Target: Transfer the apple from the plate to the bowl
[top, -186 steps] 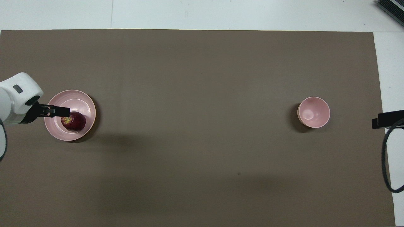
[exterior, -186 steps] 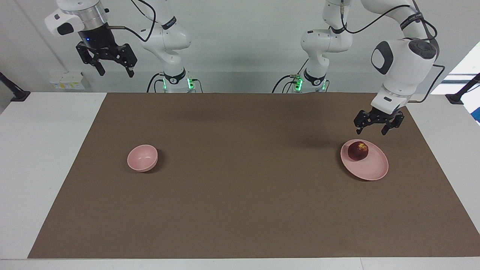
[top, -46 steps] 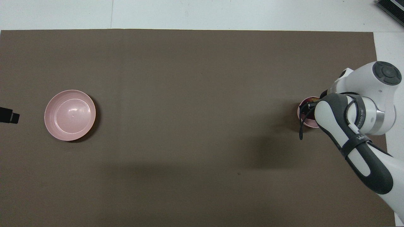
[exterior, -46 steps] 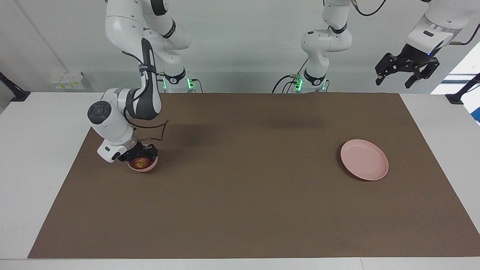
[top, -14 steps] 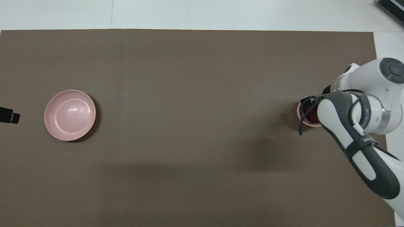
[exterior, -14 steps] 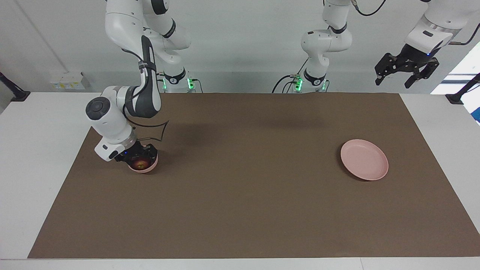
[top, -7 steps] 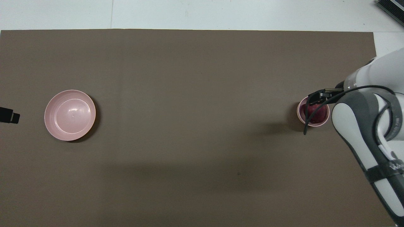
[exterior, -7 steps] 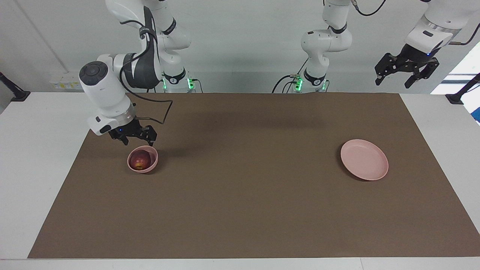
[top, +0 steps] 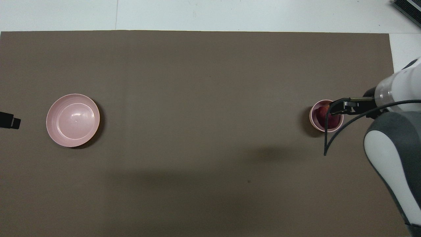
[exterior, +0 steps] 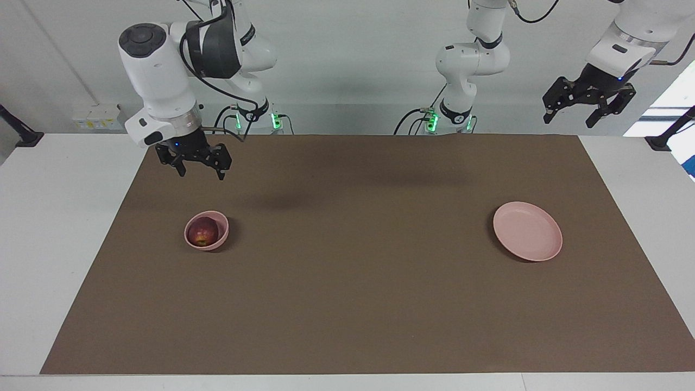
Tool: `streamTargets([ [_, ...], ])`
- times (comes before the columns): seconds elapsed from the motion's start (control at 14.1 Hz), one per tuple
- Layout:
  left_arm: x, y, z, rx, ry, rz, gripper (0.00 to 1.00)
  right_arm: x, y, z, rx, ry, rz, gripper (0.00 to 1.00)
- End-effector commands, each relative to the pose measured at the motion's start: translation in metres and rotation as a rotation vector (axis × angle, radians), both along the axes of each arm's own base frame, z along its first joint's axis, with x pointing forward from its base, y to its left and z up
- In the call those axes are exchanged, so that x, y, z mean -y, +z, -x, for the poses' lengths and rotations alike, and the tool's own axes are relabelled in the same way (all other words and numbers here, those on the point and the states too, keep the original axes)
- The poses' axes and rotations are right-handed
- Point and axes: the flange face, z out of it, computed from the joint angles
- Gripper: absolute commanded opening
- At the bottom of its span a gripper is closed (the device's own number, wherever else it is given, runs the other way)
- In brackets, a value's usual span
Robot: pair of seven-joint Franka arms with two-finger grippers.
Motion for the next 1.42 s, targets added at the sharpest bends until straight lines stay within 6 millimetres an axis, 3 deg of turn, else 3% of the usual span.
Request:
streamTargets([
  [0.0, -0.002, 0.001, 0.002, -0.007, -0.002, -0.003, 1.00, 0.012, 0.050, 0.011, -0.038, 0.002, -0.012, 1.00],
  [0.42, -0.002, 0.001, 0.002, -0.007, -0.002, -0.003, 1.00, 0.024, 0.121, 0.055, -0.073, -0.022, -0.052, 1.00],
  [0.92, 0.010, 0.002, 0.002, 0.000, -0.022, -0.004, 1.00, 0.025, 0.117, 0.067, -0.075, 0.069, -0.068, 1.00],
  [1.13, 0.006, 0.003, 0.001, 0.008, -0.018, -0.011, 1.00, 0.041, 0.111, 0.077, -0.076, 0.055, -0.074, 1.00],
  [1.35, 0.006, 0.002, 0.000, 0.008, -0.017, -0.013, 1.00, 0.048, 0.122, 0.070, -0.053, 0.053, -0.072, 1.00],
])
